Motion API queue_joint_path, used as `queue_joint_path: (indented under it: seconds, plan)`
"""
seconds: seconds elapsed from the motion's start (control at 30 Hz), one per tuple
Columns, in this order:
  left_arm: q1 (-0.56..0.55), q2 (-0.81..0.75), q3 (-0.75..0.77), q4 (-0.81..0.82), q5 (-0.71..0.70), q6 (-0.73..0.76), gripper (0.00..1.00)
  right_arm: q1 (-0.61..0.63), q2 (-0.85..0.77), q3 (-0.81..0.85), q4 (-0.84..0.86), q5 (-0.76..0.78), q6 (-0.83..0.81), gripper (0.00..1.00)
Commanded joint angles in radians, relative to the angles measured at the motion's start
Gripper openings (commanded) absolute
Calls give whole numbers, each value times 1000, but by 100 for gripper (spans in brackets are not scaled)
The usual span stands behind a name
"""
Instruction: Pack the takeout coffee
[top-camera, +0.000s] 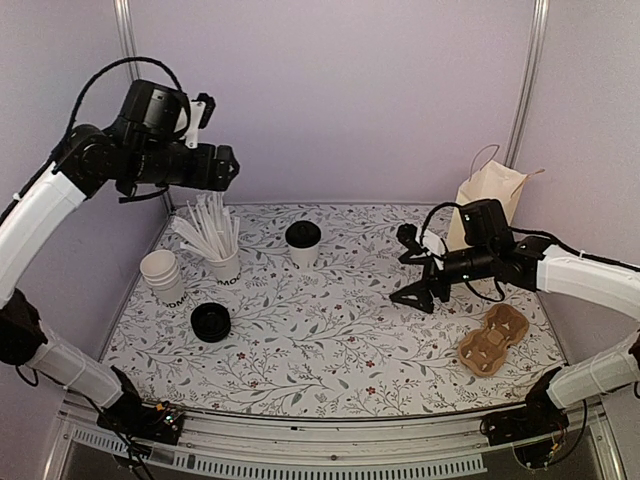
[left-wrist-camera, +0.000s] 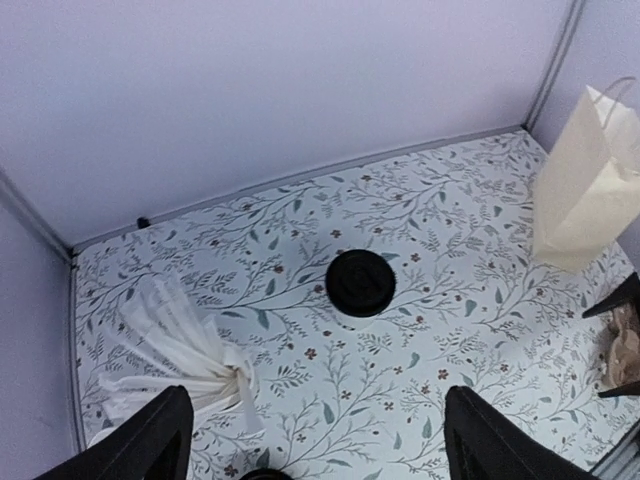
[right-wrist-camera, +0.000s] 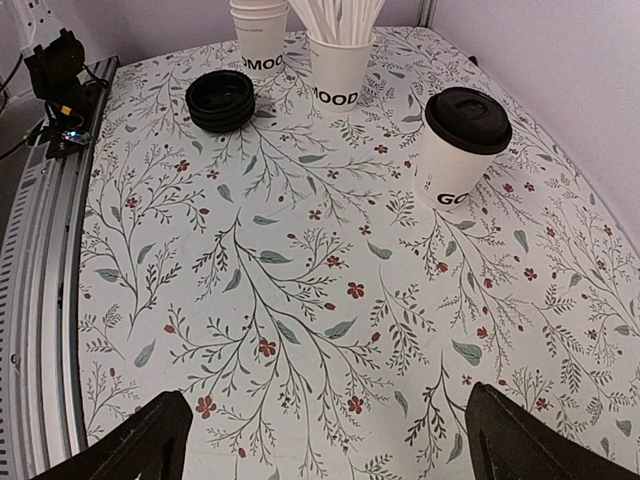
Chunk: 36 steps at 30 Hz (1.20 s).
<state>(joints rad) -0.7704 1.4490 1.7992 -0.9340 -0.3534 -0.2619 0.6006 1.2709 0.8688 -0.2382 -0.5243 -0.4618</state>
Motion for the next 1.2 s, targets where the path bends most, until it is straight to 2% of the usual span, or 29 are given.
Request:
queue_joint_path:
  seconds: [0.0,0.2,0.33,0.43,0.53,0.6,0.9,1.17]
  plan:
    - [120,-98,-174,-143,-78,-152,87,-4,-13,-25,31,43,-35,99]
    - [260,-208,-347,-232,13,-181,78,-4,-18,-37,34,48,-58,99]
    - [296,-233,-429,-251,127,-169,62,-4,-5,-36,30,51,-65,99]
    - [320,-232,-468,-279,127,-168,55,-5,1,-36,27,42,-67,99]
    - [366,-215,-498,-270,115,-134,40,-4,3,-34,24,40,-70,99]
    - [397,-194,-507,-246,116,-105,35,-4,4,-34,23,41,-73,99]
    - [498,-80,-546,-135,93,6,34,-5,-12,-42,19,53,-81,99]
    - [528,-16,-557,-68,82,55,32,-4,12,-41,10,47,-93,99]
